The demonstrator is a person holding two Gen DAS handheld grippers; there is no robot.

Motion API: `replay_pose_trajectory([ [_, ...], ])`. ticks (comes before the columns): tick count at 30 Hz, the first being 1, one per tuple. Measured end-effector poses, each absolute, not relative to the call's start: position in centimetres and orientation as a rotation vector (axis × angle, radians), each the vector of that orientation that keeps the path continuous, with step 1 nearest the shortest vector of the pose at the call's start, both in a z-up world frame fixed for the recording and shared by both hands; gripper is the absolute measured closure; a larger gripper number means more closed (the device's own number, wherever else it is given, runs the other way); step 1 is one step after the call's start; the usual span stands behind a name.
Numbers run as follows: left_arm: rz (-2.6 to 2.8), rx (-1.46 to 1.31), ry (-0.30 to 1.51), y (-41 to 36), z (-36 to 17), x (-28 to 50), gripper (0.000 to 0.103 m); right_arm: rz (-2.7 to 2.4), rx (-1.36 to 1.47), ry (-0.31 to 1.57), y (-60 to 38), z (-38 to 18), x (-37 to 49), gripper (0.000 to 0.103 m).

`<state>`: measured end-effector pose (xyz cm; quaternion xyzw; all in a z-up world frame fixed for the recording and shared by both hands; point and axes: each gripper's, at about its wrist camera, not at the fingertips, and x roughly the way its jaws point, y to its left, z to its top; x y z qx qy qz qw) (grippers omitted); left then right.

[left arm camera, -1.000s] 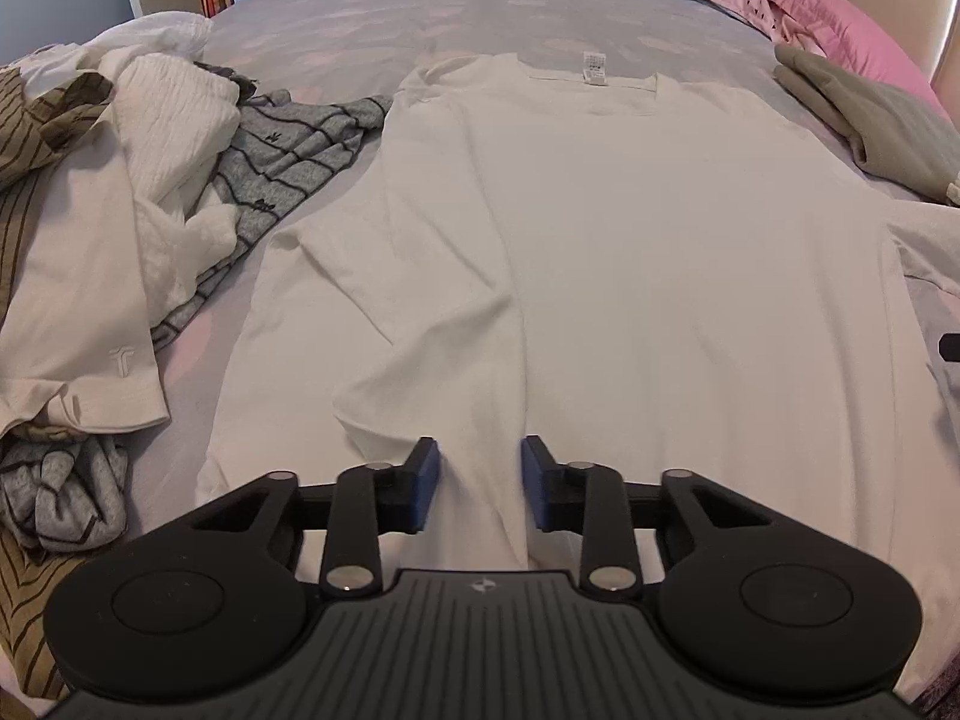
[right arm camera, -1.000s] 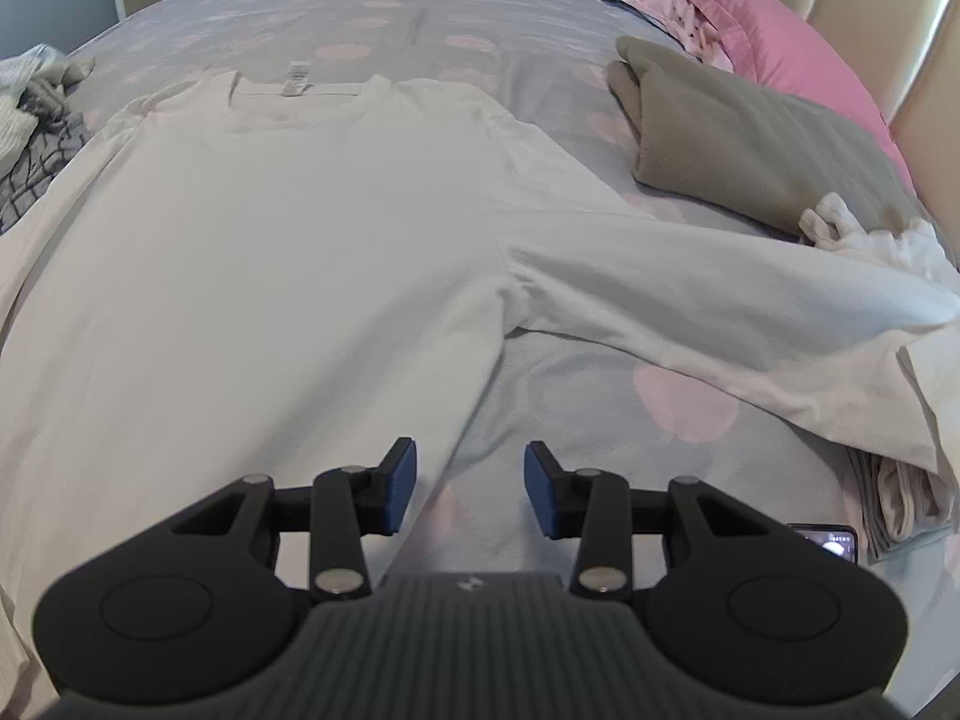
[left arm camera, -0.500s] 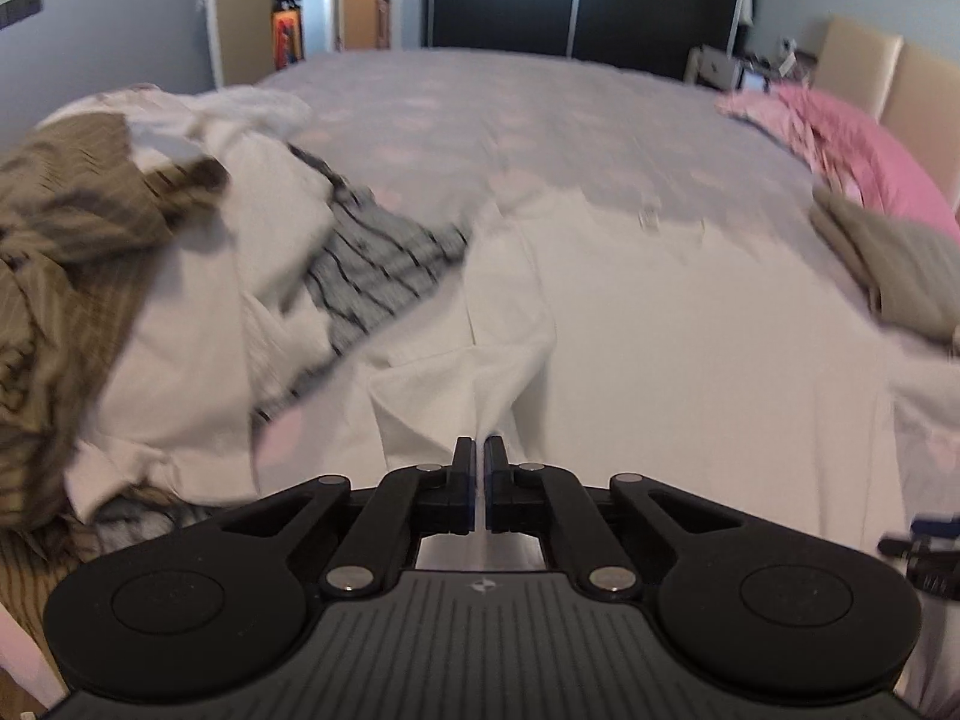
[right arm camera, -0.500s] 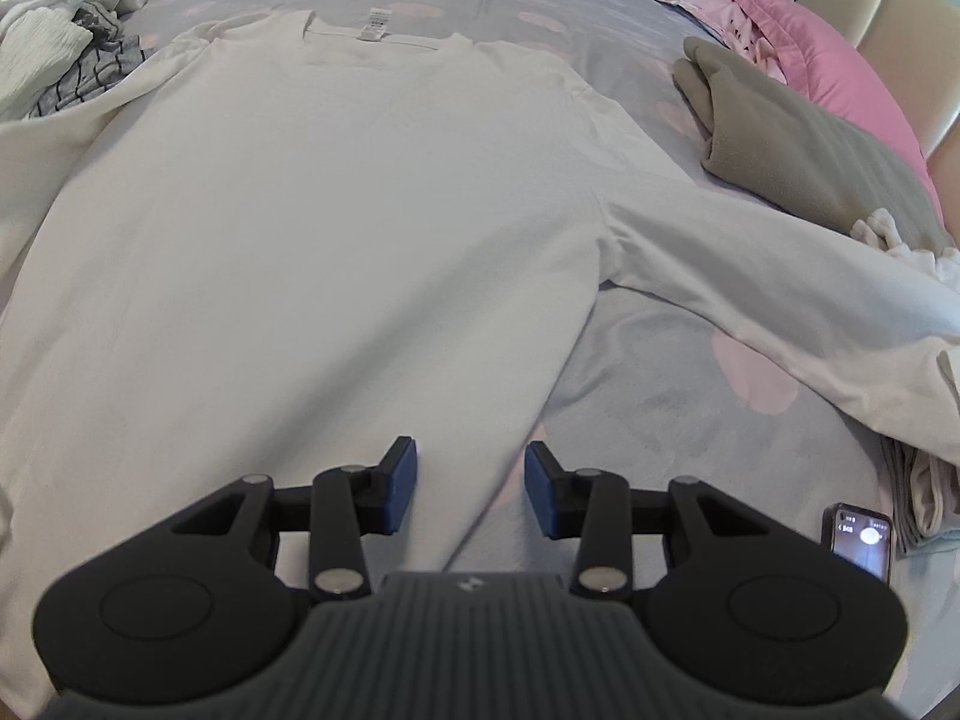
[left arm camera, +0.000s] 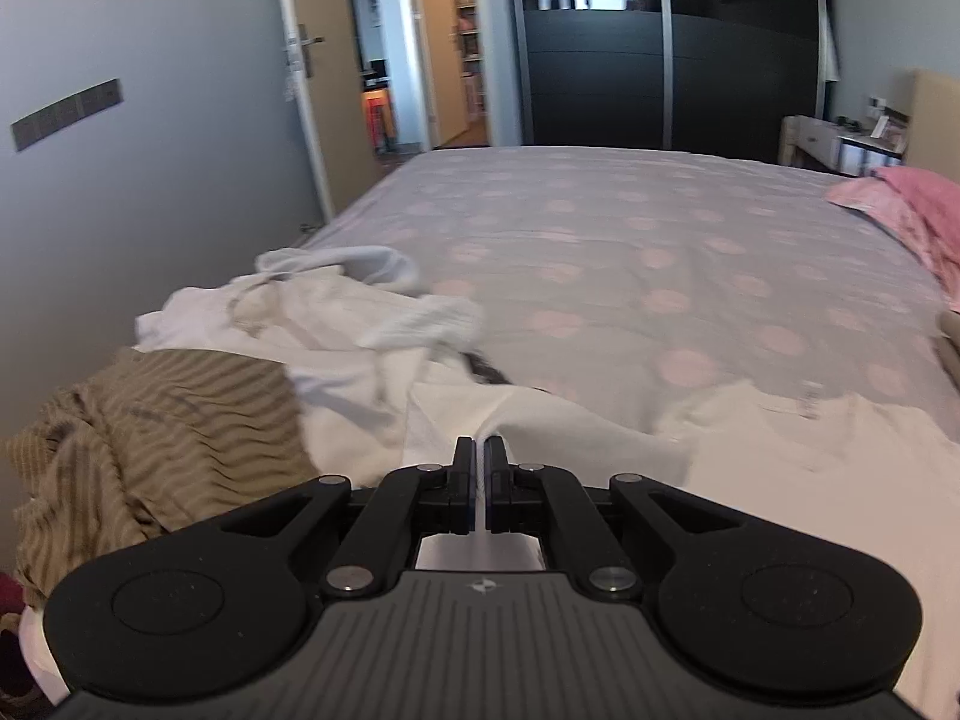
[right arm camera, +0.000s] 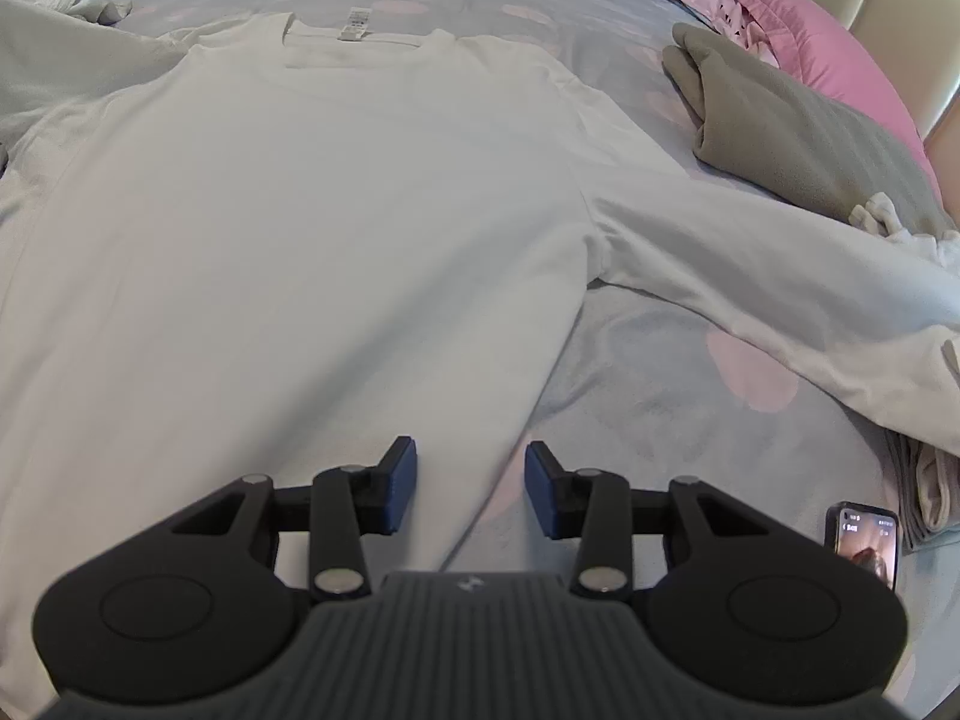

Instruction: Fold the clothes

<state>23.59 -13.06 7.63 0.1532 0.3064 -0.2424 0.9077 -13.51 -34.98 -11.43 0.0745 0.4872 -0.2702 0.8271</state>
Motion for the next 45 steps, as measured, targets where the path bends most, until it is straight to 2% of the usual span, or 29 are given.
replay_pose_trajectory([
  [7,-0.300,0.340,0.649,-11.8,3.6,29.0,0.102,-0.555,0.143,1.037,-35.4,-11.8,-13.1,0.058],
  [12,-0.294,0.393,0.622,-12.6,2.5,27.7,0.101,-0.548,0.110,1.058,-35.3,-12.2,-12.1,0.056],
  [14,-0.314,0.400,0.612,-12.7,2.5,26.7,0.089,-0.546,0.098,1.064,-35.2,-12.2,-11.9,0.056],
  [16,-0.335,0.406,0.602,-12.8,2.5,25.6,0.081,-0.543,0.098,1.064,-35.2,-12.2,-11.9,0.057],
  [25,-0.427,0.433,0.555,-13.3,2.4,20.8,0.075,-0.544,0.099,1.060,-35.1,-12.2,-12.1,0.057],
  [31,-0.529,0.469,0.571,-13.6,1.0,16.7,0.075,-0.543,0.104,1.056,-35.1,-12.2,-12.3,0.057],
  [36,-0.628,0.471,0.649,-13.5,-1.2,13.4,0.074,-0.542,0.103,1.052,-35.0,-12.2,-12.4,0.057],
  [45,-0.780,0.657,0.798,-13.9,-6.6,8.5,0.073,-0.514,0.139,1.042,-35.4,-12.0,-13.3,0.057],
])
